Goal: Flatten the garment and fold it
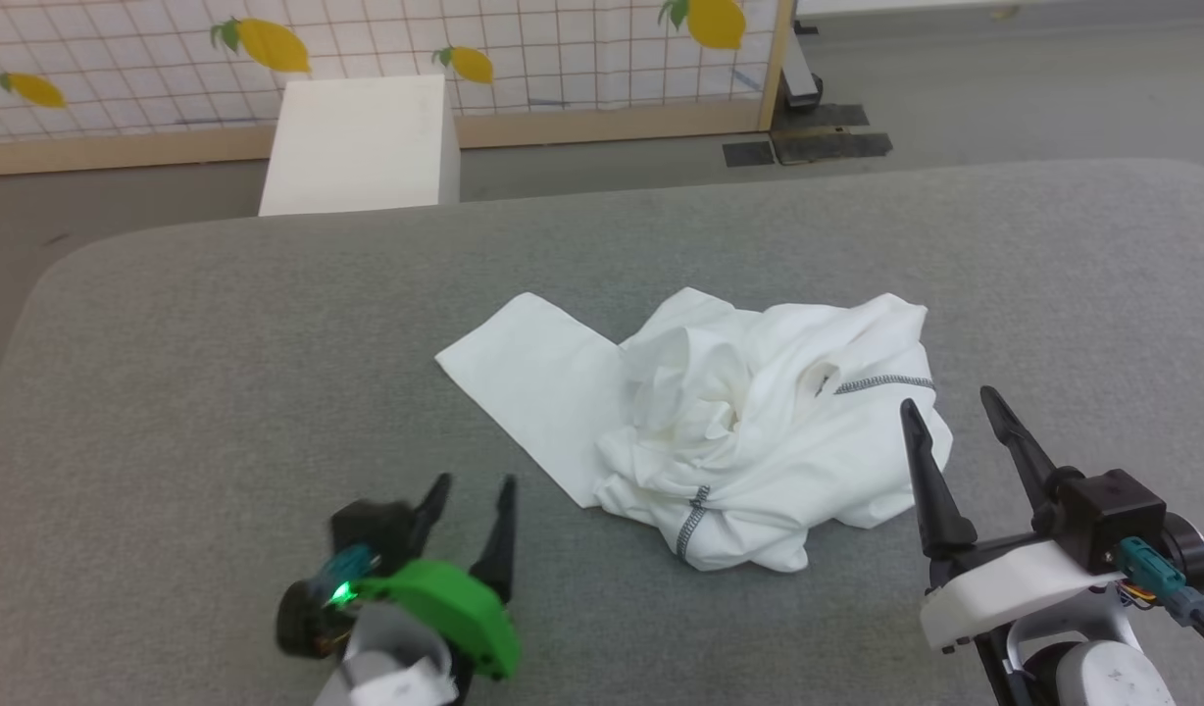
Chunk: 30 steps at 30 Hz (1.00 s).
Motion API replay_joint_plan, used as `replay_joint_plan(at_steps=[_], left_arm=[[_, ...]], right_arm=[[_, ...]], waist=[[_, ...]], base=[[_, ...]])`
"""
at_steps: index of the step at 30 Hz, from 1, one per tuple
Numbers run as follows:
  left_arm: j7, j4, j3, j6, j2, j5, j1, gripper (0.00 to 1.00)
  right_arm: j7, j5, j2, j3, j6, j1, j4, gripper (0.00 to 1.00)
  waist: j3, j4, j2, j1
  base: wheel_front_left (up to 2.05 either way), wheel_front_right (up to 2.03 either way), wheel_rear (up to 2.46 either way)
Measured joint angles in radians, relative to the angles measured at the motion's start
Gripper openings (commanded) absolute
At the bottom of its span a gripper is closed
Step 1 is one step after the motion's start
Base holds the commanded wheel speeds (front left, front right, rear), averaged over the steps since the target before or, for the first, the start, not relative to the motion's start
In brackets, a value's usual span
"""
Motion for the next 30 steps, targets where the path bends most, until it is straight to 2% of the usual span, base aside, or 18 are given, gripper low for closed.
replay_joint_plan(at_steps=[3,4,5,13,17,18,19,21,26,30], left_arm=[[0.095,0.072,-0.033,0.003,-0.02,-0.006,-0.067,1.0],[0.189,0.14,-0.045,0.016,-0.033,-0.054,-0.114,1.0],[0.224,0.163,-0.05,0.025,-0.034,-0.067,-0.13,1.0],[0.356,0.25,-0.083,0.087,-0.036,-0.126,-0.223,1.0],[0.412,0.276,-0.112,0.093,-0.034,-0.14,-0.264,1.0],[0.432,0.29,-0.129,0.086,-0.032,-0.147,-0.283,0.32],[0.432,0.292,-0.132,0.077,-0.031,-0.148,-0.289,0.0],[0.421,0.299,-0.135,0.063,-0.032,-0.153,-0.295,0.0],[0.286,0.295,-0.097,0.067,-0.034,-0.169,-0.28,0.0],[0.174,0.239,-0.036,0.103,0.0,-0.175,-0.234,0.0]], right_arm=[[-0.002,0.002,0.0,0.008,0.0,-0.001,0.005,1.0],[-0.005,0.008,0.0,0.017,0.0,-0.003,0.011,1.0],[-0.007,0.009,0.0,0.019,0.0,-0.006,0.014,1.0],[-0.023,0.018,0.0,0.033,0.0,-0.02,0.042,1.0],[-0.031,0.018,0.0,0.041,0.0,-0.021,0.051,1.0],[-0.032,0.018,0.0,0.044,0.0,-0.021,0.056,1.0],[-0.033,0.019,0.0,0.044,0.0,-0.021,0.057,1.0],[-0.033,0.019,0.0,0.044,0.0,-0.021,0.058,1.0],[-0.04,0.018,0.0,0.031,0.0,-0.021,0.059,1.0],[-0.04,0.018,0.0,0.025,0.0,-0.02,0.059,1.0]], waist=[[0.011,-0.016,0.0001,0.0],[0.022,-0.037,0.0,0.0],[0.026,-0.045,0.0,0.0],[0.053,-0.109,0.0,0.0],[0.061,-0.137,0.0001,0.0001],[0.066,-0.153,0.0,0.0],[0.067,-0.157,0.0,0.0],[0.07,-0.161,0.0,0.0001],[0.066,-0.148,0.0001,0.0001],[0.056,-0.12,0.0,0.0001]], base=[[0.0,0.0,0.0],[0.0,0.0,0.0],[0.0,0.0,0.0],[0.0,0.0,0.0],[0.0,0.0,0.0],[0.0,0.0,0.0],[0.0,0.0,0.0],[0.0,0.0,0.0],[0.0,0.0,0.0],[0.0,0.0,0.0]])
